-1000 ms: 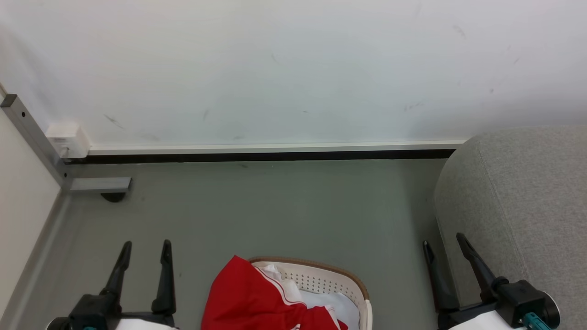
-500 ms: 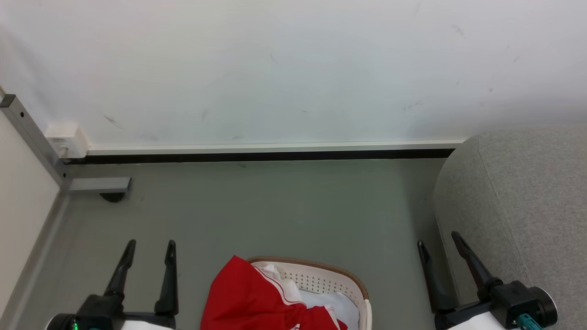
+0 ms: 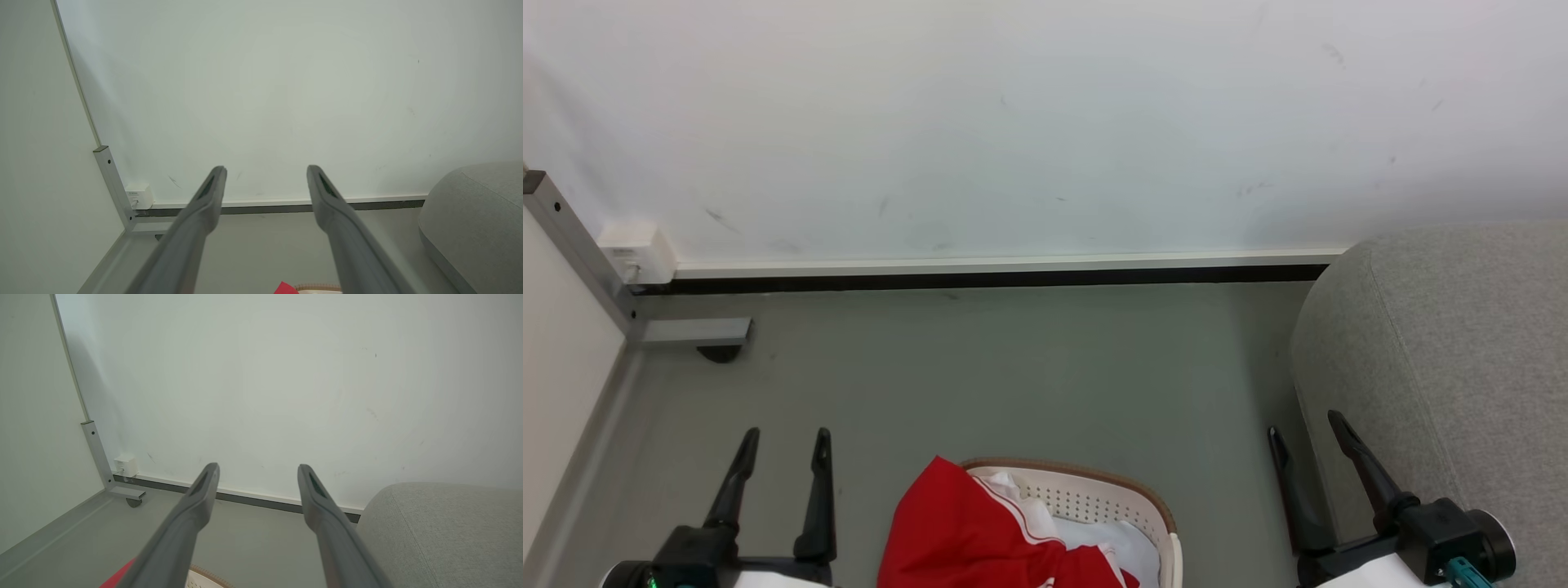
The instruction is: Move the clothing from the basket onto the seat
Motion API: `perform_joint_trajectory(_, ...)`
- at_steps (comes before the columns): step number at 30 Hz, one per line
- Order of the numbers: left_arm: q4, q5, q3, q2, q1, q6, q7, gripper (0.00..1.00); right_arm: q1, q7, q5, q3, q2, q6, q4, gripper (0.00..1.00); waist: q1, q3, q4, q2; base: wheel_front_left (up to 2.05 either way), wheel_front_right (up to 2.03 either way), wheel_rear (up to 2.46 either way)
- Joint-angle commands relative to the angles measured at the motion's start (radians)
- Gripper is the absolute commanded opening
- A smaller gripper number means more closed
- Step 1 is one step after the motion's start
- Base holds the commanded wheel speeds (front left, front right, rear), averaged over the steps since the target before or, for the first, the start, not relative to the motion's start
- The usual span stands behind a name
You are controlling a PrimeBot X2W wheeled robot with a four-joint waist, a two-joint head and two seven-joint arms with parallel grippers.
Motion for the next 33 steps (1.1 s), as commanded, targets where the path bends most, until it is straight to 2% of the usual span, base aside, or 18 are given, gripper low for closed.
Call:
perform_joint_trajectory(1,0.0,-0.001,0.002,0.0,0.011,0.0,-0.001,1.0,-0.006,0.0,0.004,-0.004,-0.007,-0.002,0.0,1.0,0.0,0.0,-0.001,0.0,0.0,0.0,0.0)
perform_joint_trajectory(18,0.001,-0.02,0.01,-0.006,-0.006,-0.016,-0.001,1.0,-0.016,0.0,0.025,-0.015,-0.007,-0.002,-0.02,1.0,0.0,0.028,-0.027,0.0,0.0,0.0,0.0)
perform_joint_trajectory(28,0.032,-0.017,-0.003,-0.003,-0.07,-0.042,-0.001,1.0,-0.06,0.0,0.047,-0.041,-0.006,-0.002,-0.059,1.0,0.0,0.149,-0.089,0.0,0.0,0.0,0.0)
perform_joint_trajectory(33,0.09,-0.017,-0.023,0.002,-0.119,-0.058,-0.001,1.0,-0.08,0.0,0.059,-0.049,-0.006,-0.002,-0.077,1.0,0.0,0.216,-0.128,0.0,0.0,0.0,0.0)
